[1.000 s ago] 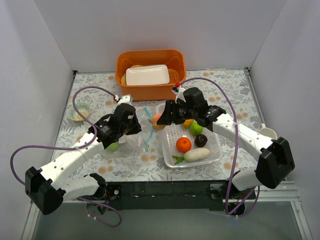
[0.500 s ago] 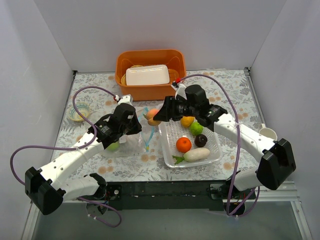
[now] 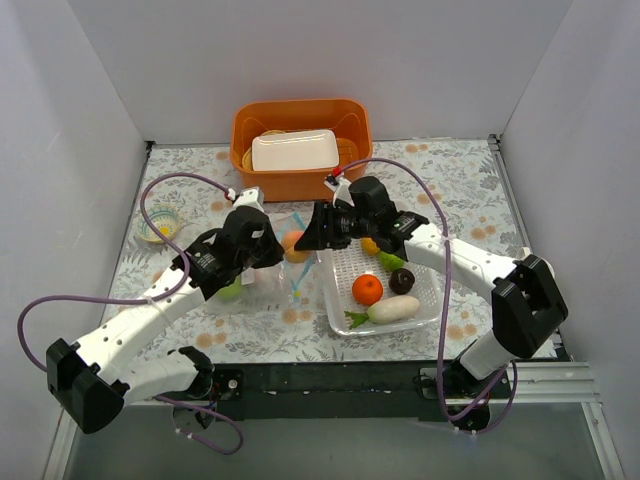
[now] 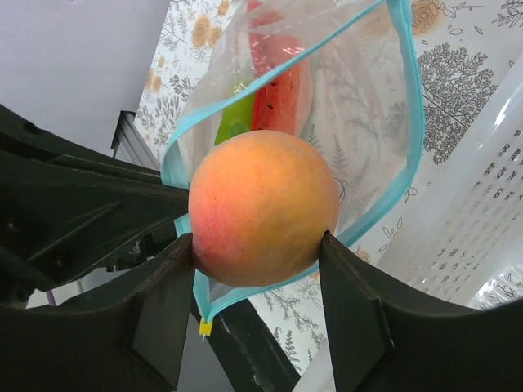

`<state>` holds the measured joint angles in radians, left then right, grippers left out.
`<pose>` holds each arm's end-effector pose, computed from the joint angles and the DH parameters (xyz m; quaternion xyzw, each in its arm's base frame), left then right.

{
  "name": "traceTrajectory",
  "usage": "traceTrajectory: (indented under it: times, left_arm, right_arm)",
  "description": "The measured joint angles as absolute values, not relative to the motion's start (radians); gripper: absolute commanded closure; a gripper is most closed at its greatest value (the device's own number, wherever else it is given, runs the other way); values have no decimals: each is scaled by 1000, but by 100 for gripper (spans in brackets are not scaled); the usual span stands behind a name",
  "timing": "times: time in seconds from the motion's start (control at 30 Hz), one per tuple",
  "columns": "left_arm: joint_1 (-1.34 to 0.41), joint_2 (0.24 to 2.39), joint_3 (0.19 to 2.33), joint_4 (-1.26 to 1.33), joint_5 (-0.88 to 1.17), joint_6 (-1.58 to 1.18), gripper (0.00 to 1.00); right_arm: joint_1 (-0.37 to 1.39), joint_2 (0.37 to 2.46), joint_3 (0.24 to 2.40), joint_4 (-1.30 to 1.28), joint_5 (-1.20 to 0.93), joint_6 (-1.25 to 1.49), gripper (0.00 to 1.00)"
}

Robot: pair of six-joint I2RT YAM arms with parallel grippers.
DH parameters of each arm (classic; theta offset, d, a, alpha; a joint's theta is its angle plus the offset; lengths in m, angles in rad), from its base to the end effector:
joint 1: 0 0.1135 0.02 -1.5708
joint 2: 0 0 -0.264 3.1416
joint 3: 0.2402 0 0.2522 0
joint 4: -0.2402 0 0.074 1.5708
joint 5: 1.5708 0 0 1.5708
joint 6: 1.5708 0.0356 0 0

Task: Place the food in the zip-top bag and seal the zipper
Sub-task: Place the fake fruit in the zipper food storage bag.

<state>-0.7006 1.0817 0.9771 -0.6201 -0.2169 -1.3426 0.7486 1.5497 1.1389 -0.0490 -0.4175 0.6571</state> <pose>0.1787 -0.1407 0.3085 -0.3282 0.8462 -0.2966 0.2972 0.2528 0.2545 0.2873 -0.1472 0.8253 0.4678 0.2798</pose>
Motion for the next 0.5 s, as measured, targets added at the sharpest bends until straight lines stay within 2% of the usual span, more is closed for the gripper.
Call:
traceTrajectory:
  times: [0.3, 0.4, 0.43, 0.5]
  left_arm:
    - [-701, 1047, 977, -620, -257, -1346, 100]
    - [-701, 1046, 977, -621, -265, -1346, 100]
    - [-701, 1045, 977, -622, -273, -1346, 100]
    - [-701, 1040, 977, -622, -283, -1348, 100]
  right_arm:
    - [810, 1638, 1252, -144, -350, 621, 58]
    - [830, 1684, 1312, -183, -345, 599, 49]
    - [836, 1705, 1336, -195, -342, 591, 43]
    - [845, 1747, 1391, -236, -340, 572, 35]
